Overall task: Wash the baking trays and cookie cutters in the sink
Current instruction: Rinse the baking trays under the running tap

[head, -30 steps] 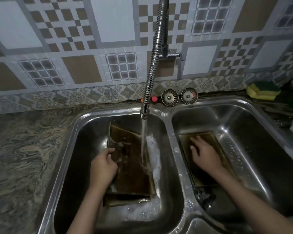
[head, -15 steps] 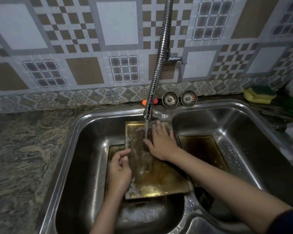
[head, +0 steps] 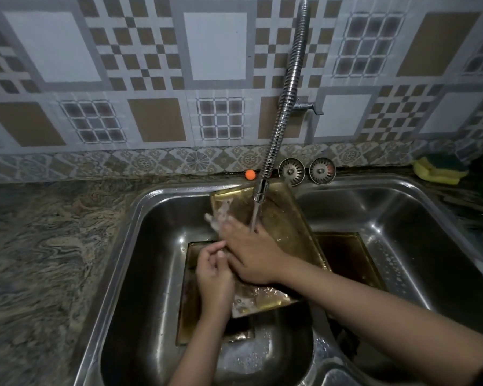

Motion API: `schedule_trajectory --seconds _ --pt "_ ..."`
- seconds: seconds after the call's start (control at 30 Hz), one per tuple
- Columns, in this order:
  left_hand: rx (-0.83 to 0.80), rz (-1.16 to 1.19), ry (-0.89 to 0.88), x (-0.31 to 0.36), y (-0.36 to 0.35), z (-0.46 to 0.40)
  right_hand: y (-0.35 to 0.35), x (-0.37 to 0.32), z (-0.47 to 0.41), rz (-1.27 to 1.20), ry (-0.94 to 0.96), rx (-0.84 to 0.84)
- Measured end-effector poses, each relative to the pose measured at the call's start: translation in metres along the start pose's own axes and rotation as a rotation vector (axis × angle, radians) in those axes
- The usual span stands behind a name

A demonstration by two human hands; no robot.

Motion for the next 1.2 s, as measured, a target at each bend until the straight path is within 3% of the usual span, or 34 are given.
schedule_trajectory --seconds 0.07,0.23,0.27,0.37,0.43,0.6,0.63,0.77,0.87,0.97,1.03,1.13,1.2 --pt "0.041 0.005 0.001 -0.001 0.011 -0.011 0.000 0.005 0.013 0.054 0.119 -0.034" --pt "-0.148 0.074 0.114 -0.004 0.010 -0.007 0.018 0.031 -0.005 0.112 -0.278 0.099" --pt "-0.169 0.102 0.130 -0.005 0.009 -0.008 0.017 0.025 -0.008 0.124 -0.262 0.117" --pt "-0.142 0.176 0.166 -0.006 0.019 -0.020 0.006 0.011 0.003 0.144 0.062 0.059" --pt "-0.150 0.224 0.189 -0.005 0.027 -0.026 0.006 0.020 0.012 0.209 0.156 0.048" --pt "-0.269 0.288 0.205 -0.009 0.012 -0.016 0.020 0.030 -0.008 0.183 -0.275 0.141" --pt "-0.272 0.311 0.204 -0.010 0.008 -0.012 0.017 0.022 -0.010 0.181 -0.241 0.149" --pt "-0.201 0.385 0.246 -0.011 0.017 -0.019 -0.002 0.010 0.009 0.260 0.226 0.119" --pt "-0.170 0.356 0.237 -0.009 0.021 -0.024 0.014 0.037 0.002 0.308 0.020 0.210" --pt "-0.184 0.309 0.140 -0.001 0.013 -0.019 0.032 0.044 -0.013 0.099 -0.238 0.386" --pt "-0.197 0.272 0.070 0.007 0.010 -0.019 0.026 0.031 -0.015 0.085 -0.144 0.467" --pt "-0.189 0.187 -0.042 0.026 0.018 -0.024 -0.002 0.015 -0.003 0.141 0.184 0.430" --pt "-0.181 0.128 -0.096 0.034 0.026 -0.028 -0.008 0.030 -0.002 0.111 0.172 0.453"
Point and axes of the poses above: each hand's wrist, its own z-axis away from the middle knuckle, its own y-axis out of the back of the hand, x = y × z, the point moved 1 cm from there along -z, towards the middle knuckle, and after that the axes turned 4 degrees about y, right-handed, at the moved point
